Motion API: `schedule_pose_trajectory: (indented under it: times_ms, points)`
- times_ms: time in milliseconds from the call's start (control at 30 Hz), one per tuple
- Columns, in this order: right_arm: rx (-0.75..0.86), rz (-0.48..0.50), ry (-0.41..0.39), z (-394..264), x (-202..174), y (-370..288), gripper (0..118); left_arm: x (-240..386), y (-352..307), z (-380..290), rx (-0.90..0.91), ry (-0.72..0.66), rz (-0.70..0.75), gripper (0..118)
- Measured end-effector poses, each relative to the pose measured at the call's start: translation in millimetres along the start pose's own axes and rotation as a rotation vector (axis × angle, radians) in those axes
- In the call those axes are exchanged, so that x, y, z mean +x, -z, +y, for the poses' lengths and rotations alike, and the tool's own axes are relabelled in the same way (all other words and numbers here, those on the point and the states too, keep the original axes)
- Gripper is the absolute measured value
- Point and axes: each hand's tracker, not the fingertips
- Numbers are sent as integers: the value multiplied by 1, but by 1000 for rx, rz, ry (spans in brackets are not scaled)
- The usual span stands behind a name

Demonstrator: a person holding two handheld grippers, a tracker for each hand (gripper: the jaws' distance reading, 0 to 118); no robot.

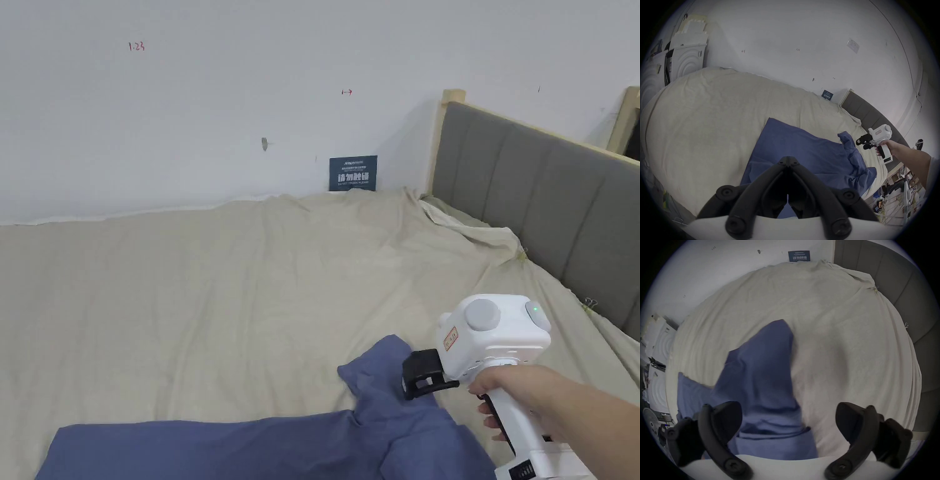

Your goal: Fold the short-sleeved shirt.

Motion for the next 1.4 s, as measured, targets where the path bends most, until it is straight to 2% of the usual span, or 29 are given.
schedule_pose_trajectory:
  times_ms: [100, 133, 167, 200, 267, 300, 367, 467, 533, 633, 700, 767, 833, 867, 933, 967, 1000, 1100, 1200, 1400]
  points:
    - [-33, -29, 11, -1, 4, 11, 106, -3, 7, -5, -30, -27, 1, 0]
    - [-58, -34, 21, -1, 5, 16, 101, -5, 9, -7, -43, -33, 0, 0]
    - [-69, -33, 23, -2, 5, 19, 89, -6, 11, -8, -50, -35, 1, 0]
    - [-65, -26, 23, -15, 1, 4, 63, -6, 12, -9, -55, -34, 5, 0]
    - [-54, -64, -16, -23, -6, 2, 38, -7, 16, -9, -70, -29, 12, 0]
    - [-45, -87, -49, -26, -10, -1, 19, -8, 17, -9, -78, -27, 13, 0]
    - [-57, -44, -70, -17, -2, 0, 9, -10, 22, -9, -91, -21, 18, 0]
    - [-12, -51, -140, -21, -9, -10, 6, -11, 27, -10, -97, -25, 22, 0]
    - [44, -29, -124, -19, -8, -23, 6, -4, 28, -4, -93, -37, 7, 0]
    - [87, 63, -60, -15, 1, -41, 6, -1, 40, 24, -94, -13, -16, 0]
    - [109, 119, -44, -15, 7, -52, 6, 0, 59, 57, -95, 17, -20, 0]
    - [129, 126, -59, -16, 10, -57, 6, -5, 92, 94, -208, 15, -110, 0]
    - [129, 124, -66, -18, 12, -56, 6, -5, 132, 125, -341, -1, -128, 0]
    - [127, 122, -69, -21, 9, -56, 6, -3, 150, 136, -395, 6, -92, 7]
    - [125, 125, -56, -25, 11, -51, 6, 10, 179, 150, -496, 30, -9, 71]
    - [121, 133, -46, -25, 13, -48, 6, 13, 194, 153, -543, 50, 30, 94]
    - [119, 138, -40, -27, 12, -44, 6, 14, 210, 157, -589, 71, 52, 105]
    - [106, 144, -35, -28, 14, -35, 6, 3, 259, 168, -663, 140, 172, 105]
    - [88, 152, -44, -29, 13, -29, 6, 14, 287, 172, -619, 270, 294, 105]
    - [65, 155, -45, -28, 14, -24, 6, 26, 337, 158, -716, 316, 236, 105]
